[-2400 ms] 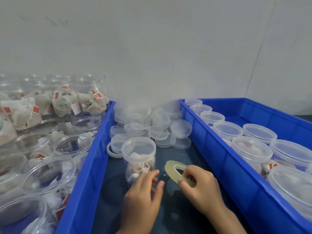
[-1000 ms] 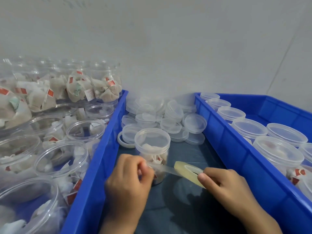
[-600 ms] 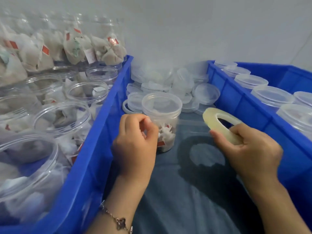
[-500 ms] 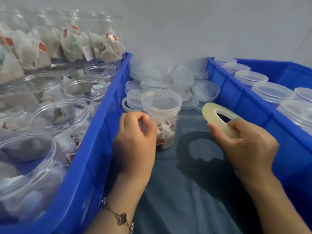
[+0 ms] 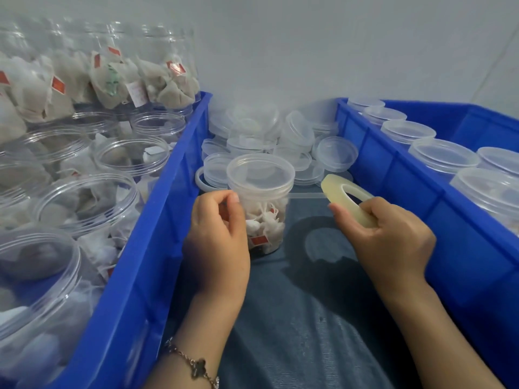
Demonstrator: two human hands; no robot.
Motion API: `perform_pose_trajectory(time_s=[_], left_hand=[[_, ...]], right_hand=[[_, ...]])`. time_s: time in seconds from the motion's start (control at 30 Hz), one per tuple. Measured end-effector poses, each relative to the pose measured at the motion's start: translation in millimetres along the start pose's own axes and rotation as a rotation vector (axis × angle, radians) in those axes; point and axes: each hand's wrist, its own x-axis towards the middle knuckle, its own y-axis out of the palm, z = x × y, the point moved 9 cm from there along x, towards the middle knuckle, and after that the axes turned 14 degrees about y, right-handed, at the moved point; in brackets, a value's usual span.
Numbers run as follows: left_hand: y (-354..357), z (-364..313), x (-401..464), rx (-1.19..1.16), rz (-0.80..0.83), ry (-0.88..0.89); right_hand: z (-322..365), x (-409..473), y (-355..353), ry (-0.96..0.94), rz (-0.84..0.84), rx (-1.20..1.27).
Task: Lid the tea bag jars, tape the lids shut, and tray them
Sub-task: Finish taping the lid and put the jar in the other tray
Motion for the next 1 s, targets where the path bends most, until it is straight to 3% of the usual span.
perform_pose_trajectory(time_s=[0.4, 0.53, 0.6, 0.77, 0.87, 1.0], left_hand=[[2.6, 15.0, -3.9, -0.154, -0.048, -0.158], [46.2, 13.9, -16.5, -0.277, 0.362, -0.223], [57.2, 19.1, -18.5, -0.281, 0.464, -0.286], [36.2, 26.1, -14.2, -0.219, 0.289, -0.310], [29.0, 20.6, -12.5, -0.217, 0.268, -0.280], [39.2, 8.9, -17.8, -0.396, 0.369, -0.333]], right_hand=[[4.3, -6.1, -2.8, -0.002, 0.008, 0.017], [3.2, -5.8, -1.5, 0.023, 0.030, 0.032], [2.4, -6.3, 4.1, 0.067, 0.117, 0.067], [-2.1, -10.0, 17.1, 0.053, 0.366, 0.064], [-8.7, -4.6, 8.4, 0.076, 0.338, 0.085], [-10.1, -1.8, 8.1, 0.095, 0.342, 0.077]])
